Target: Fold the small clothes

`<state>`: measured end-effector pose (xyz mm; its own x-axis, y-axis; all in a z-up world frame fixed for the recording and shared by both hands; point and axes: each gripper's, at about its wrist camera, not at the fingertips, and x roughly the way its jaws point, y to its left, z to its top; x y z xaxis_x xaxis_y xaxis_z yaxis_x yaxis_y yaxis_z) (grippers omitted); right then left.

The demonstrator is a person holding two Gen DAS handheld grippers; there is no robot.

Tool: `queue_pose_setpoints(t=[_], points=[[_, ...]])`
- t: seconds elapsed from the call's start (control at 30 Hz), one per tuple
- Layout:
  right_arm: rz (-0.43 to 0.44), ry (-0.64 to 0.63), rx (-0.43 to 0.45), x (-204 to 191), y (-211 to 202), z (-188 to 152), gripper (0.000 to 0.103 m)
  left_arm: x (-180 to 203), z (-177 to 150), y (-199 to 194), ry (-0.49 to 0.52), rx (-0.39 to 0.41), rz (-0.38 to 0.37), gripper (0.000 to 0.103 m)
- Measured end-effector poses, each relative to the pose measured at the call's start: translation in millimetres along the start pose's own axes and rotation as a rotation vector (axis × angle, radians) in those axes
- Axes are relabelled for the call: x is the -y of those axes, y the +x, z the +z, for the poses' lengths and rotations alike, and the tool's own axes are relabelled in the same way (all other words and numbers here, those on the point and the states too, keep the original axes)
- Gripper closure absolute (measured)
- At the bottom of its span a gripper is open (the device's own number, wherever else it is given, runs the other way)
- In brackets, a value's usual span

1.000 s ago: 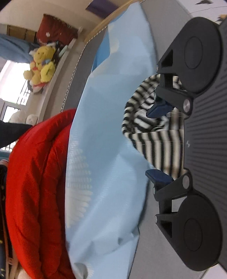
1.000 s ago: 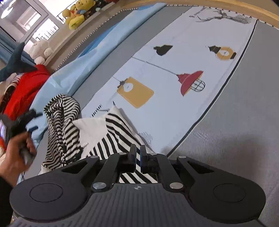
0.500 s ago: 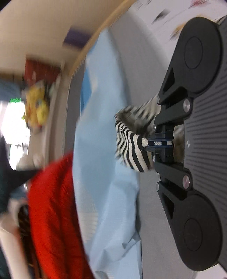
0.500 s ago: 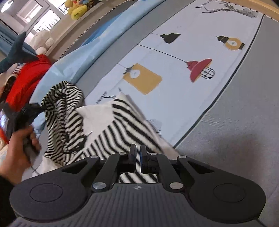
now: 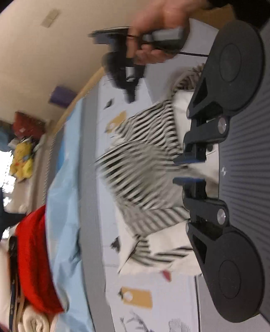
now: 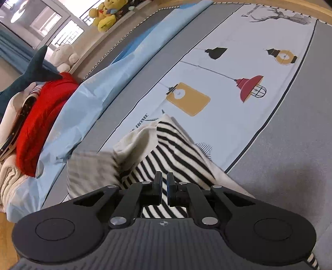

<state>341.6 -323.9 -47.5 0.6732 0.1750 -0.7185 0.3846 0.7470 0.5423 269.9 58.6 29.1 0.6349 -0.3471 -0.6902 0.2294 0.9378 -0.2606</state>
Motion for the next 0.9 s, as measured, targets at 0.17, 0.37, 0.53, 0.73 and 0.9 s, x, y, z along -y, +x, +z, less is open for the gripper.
queue_pose_setpoints(t=[0.17, 0.37, 0.53, 0.73, 0.9], points=[[0.048, -0.012, -0.061, -7, 12, -7, 0.099, -57, 31, 39, -0.417, -0.053, 0.053, 0.072], [0.073, 0.013, -0.184, -17, 42, -24, 0.079, -103, -7, 116, -0.680, -0.269, 0.115, 0.072], [0.060, 0.021, -0.268, -24, 70, -46, 0.073, -117, -11, 141, -0.755, -0.290, 0.078, 0.072], [0.049, -0.012, -0.297, -33, 93, -62, 0.073, -115, -13, 156, -0.710, -0.320, 0.107, 0.082], [0.067, -0.036, -0.247, -35, 91, -62, 0.100, -102, 0, 154, -0.577, -0.271, 0.134, 0.093]])
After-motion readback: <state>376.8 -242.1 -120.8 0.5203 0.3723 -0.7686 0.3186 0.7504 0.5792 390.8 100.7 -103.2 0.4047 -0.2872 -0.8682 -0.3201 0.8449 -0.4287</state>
